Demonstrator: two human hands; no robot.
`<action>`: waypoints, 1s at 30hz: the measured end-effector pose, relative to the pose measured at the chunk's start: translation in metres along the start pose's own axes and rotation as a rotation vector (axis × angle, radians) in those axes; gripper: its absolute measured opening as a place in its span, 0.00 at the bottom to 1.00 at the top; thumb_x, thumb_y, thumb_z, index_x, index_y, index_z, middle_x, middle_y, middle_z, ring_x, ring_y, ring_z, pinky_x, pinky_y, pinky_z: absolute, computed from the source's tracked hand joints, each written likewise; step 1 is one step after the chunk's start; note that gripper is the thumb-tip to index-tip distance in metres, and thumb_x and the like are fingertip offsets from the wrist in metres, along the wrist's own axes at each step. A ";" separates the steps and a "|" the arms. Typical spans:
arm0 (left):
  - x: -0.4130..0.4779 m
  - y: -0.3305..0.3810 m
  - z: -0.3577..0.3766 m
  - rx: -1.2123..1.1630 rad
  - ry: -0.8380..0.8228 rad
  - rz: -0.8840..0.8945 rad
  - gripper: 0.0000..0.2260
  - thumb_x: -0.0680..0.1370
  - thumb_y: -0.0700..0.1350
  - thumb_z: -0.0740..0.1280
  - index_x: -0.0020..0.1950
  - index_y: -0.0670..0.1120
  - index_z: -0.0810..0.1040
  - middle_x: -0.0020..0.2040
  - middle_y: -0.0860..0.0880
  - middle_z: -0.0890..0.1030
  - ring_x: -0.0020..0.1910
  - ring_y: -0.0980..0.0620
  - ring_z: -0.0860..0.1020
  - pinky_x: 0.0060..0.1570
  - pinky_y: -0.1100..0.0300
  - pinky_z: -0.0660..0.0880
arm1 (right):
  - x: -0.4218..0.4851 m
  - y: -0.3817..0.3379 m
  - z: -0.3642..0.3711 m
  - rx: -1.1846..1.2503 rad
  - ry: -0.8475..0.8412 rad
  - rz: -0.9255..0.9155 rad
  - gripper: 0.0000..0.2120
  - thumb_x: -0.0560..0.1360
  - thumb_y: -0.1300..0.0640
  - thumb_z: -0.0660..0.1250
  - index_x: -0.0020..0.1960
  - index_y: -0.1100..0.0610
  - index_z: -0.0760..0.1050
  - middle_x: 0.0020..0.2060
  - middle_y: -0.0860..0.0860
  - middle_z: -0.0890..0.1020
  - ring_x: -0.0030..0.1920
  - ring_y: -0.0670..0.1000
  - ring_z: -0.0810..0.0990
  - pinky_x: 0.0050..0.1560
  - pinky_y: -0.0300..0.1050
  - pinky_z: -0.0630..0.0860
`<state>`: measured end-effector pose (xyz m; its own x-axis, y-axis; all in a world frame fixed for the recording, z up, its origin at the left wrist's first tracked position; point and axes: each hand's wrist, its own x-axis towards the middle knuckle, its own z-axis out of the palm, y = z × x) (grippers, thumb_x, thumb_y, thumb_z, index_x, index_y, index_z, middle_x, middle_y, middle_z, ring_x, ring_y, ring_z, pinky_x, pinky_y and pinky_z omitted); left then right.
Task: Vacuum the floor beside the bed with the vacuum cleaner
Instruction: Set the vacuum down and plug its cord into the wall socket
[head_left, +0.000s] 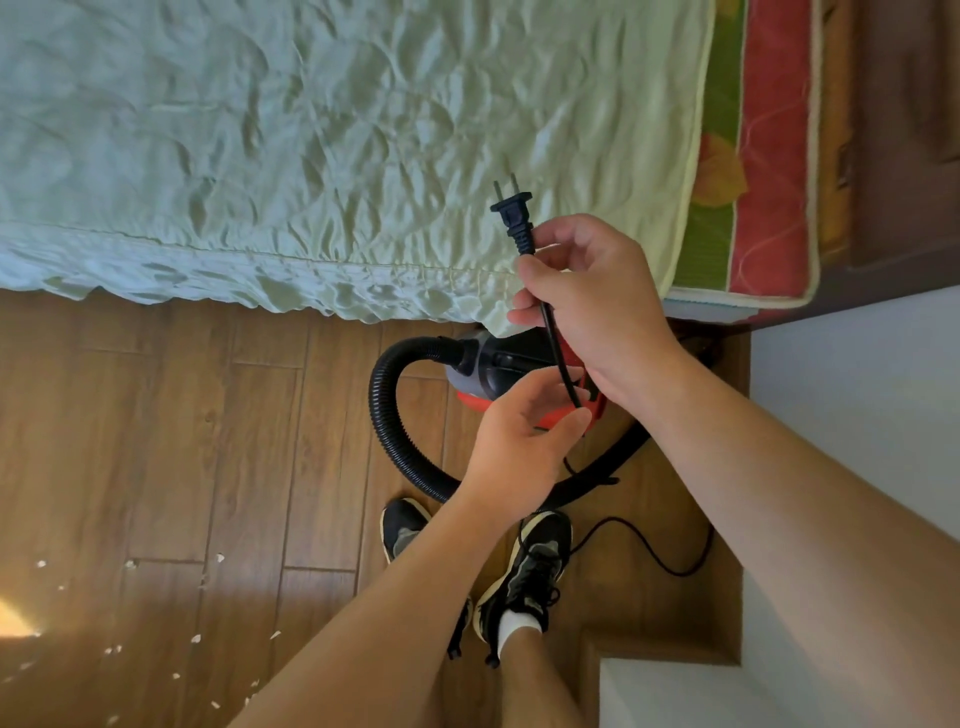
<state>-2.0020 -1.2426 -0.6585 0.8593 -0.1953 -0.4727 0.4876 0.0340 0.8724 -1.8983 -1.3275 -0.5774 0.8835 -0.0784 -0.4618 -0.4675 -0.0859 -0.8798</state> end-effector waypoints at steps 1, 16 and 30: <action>0.000 0.000 0.003 0.000 0.007 -0.002 0.14 0.78 0.41 0.69 0.64 0.48 0.80 0.57 0.48 0.85 0.60 0.48 0.82 0.63 0.42 0.77 | 0.000 -0.001 -0.004 0.012 0.002 -0.001 0.08 0.79 0.68 0.67 0.49 0.55 0.77 0.37 0.52 0.79 0.33 0.47 0.81 0.41 0.46 0.84; 0.014 0.023 0.057 0.045 -0.054 -0.068 0.10 0.82 0.36 0.65 0.50 0.48 0.83 0.35 0.49 0.79 0.38 0.46 0.77 0.49 0.42 0.80 | 0.014 0.010 -0.105 0.249 0.199 -0.003 0.08 0.79 0.70 0.66 0.49 0.57 0.75 0.38 0.52 0.78 0.32 0.48 0.79 0.41 0.46 0.82; 0.034 0.012 0.087 0.114 -0.226 -0.154 0.10 0.82 0.32 0.63 0.50 0.42 0.83 0.32 0.51 0.77 0.33 0.50 0.75 0.35 0.58 0.76 | 0.003 0.043 -0.163 0.286 0.379 0.032 0.06 0.79 0.68 0.67 0.51 0.59 0.75 0.39 0.53 0.80 0.32 0.47 0.81 0.44 0.54 0.85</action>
<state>-1.9806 -1.3338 -0.6532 0.7141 -0.4033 -0.5721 0.5781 -0.1210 0.8069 -1.9208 -1.4931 -0.5981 0.7707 -0.4380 -0.4627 -0.4206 0.1957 -0.8859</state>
